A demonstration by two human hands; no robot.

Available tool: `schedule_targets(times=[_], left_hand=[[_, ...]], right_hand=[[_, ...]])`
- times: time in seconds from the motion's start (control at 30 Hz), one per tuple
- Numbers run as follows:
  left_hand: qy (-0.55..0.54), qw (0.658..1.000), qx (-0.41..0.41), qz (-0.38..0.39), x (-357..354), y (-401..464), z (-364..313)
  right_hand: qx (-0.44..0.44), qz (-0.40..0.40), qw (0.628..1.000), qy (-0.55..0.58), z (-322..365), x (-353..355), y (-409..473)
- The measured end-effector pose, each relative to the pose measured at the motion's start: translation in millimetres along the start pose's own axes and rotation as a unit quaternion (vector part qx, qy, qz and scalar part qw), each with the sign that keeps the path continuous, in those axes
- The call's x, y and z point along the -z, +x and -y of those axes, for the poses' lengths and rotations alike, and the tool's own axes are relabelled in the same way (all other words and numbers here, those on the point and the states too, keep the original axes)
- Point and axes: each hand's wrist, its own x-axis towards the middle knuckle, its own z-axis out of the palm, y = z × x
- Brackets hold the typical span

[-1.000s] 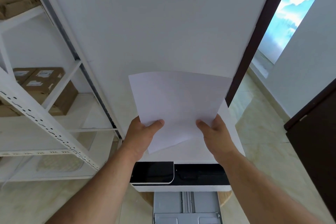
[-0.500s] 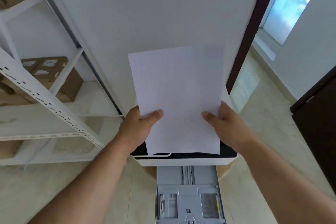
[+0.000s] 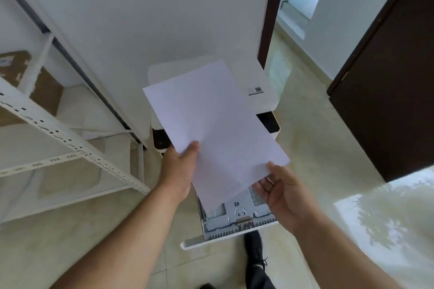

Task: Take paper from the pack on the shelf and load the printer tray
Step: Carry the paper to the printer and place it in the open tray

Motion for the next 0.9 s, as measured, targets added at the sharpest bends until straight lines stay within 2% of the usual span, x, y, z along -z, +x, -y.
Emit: schedule_targets(times=[0.1, 0.27, 0.4, 0.53, 0.67, 0.9], left_hand=[[-0.002, 0.999, 0.027, 0.039, 2.7, -29.7, 30.8], [0.043, 0.989, 0.096, 0.102, 11.1, -62.2, 72.4], [0.069, 0.977, 0.156, 0.128, 14.4, -71.5, 104.6], [0.079, 0.965, 0.221, 0.115, 10.0, -74.7, 134.9], [0.079, 0.957, 0.263, 0.097, 7.1, -61.3, 155.2], [0.107, 0.953, 0.269, 0.091, 15.9, -39.6, 171.1]], right_hand=[[0.01, -0.05, 0.999, 0.002, -43.6, 1.7, -32.2], [0.053, -0.15, 0.984, -0.075, -92.0, 21.4, -62.9], [0.08, -0.257, 0.946, -0.179, -127.0, 50.2, -72.5], [0.067, -0.326, 0.923, -0.196, -145.4, 69.2, -73.0], [0.054, -0.334, 0.924, -0.18, -161.4, 81.0, -54.8], [0.044, -0.295, 0.944, -0.138, -172.0, 87.7, -22.4]])
